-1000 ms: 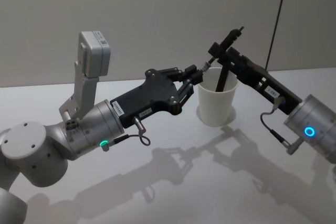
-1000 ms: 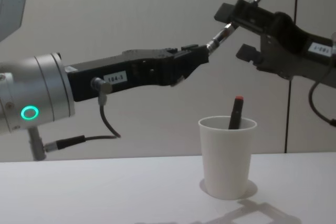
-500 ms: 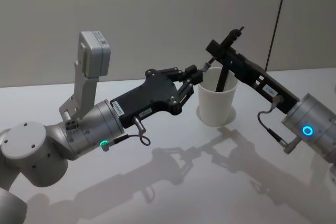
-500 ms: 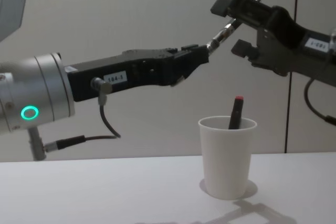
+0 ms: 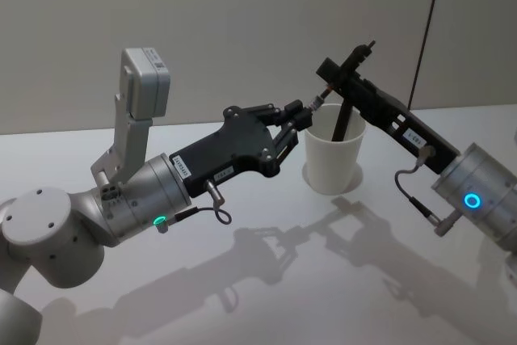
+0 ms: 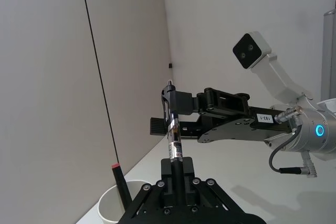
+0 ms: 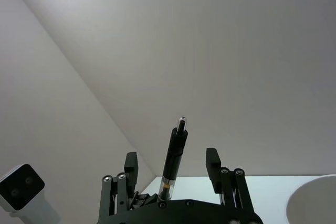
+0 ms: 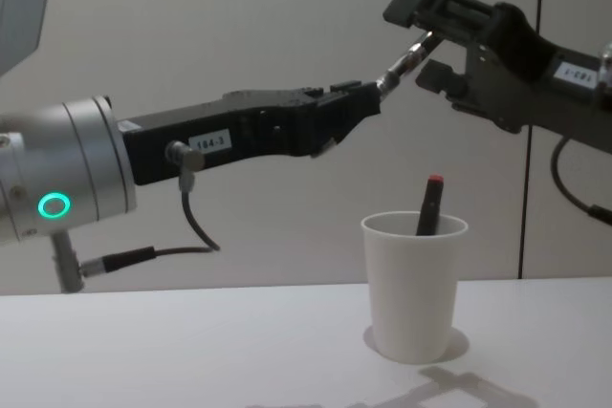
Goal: Place the pen into the pen holder.
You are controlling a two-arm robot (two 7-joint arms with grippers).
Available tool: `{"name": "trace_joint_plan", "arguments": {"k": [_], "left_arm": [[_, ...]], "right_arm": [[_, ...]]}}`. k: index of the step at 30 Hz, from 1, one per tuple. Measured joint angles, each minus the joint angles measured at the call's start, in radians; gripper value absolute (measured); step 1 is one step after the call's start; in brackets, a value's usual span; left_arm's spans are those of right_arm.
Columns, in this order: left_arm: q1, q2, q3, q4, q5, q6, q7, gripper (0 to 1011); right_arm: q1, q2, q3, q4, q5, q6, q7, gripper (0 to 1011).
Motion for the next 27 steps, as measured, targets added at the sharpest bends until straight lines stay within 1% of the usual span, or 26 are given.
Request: {"name": "trace_joint_plan", "arguments": {"k": [4,5,8,9,11,13,14,17,18,19,20,21,23,27], "left_arm": [[0.0,0.0,0.0,0.0,0.0,0.0,0.0,115],[0.0,0.0,0.0,0.0,0.0,0.0,0.0,115],[0.0,0.0,0.0,0.0,0.0,0.0,0.0,115],[0.0,0.0,0.0,0.0,0.0,0.0,0.0,115],[0.0,0.0,0.0,0.0,0.0,0.0,0.0,115],[0.0,0.0,0.0,0.0,0.0,0.0,0.0,115],[0.0,0.0,0.0,0.0,0.0,0.0,0.0,115],[0.0,0.0,0.0,0.0,0.0,0.0,0.0,114],[0.0,0.0,0.0,0.0,0.0,0.0,0.0,115],[0.0,0.0,0.0,0.0,0.0,0.0,0.0,115],[0.0,0.0,0.0,0.0,0.0,0.0,0.0,115],[0.0,0.0,0.0,0.0,0.0,0.0,0.0,116],[0.0,0.0,0.0,0.0,0.0,0.0,0.001,115],[0.0,0.0,0.0,0.0,0.0,0.0,0.001,115]], "right_arm": [[0.0,0.0,-0.001,-0.001,0.001,-0.001,-0.001,733],[0.0,0.0,-0.001,-0.001,0.002,-0.002,-0.001,733],[0.0,0.0,-0.001,-0.001,0.002,-0.002,-0.002,606],[0.0,0.0,-0.001,-0.001,0.002,-0.002,-0.002,591],[0.0,0.0,-0.002,-0.002,0.003,-0.002,-0.002,503],[0.0,0.0,-0.002,-0.002,0.003,-0.003,-0.002,461],[0.0,0.0,-0.002,-0.002,0.003,-0.003,-0.002,418],[0.0,0.0,-0.002,-0.002,0.003,-0.003,-0.003,335],[0.0,0.0,-0.002,-0.002,0.003,-0.003,-0.003,277],[0.0,0.0,-0.003,-0.002,0.004,-0.003,-0.003,242],[0.0,0.0,-0.003,-0.003,0.004,-0.003,-0.003,242],[0.0,0.0,-0.003,-0.003,0.004,-0.003,-0.002,187],[0.0,0.0,-0.003,-0.003,0.004,-0.003,-0.002,157],[0.0,0.0,-0.003,-0.004,0.004,-0.004,-0.002,149]]}}
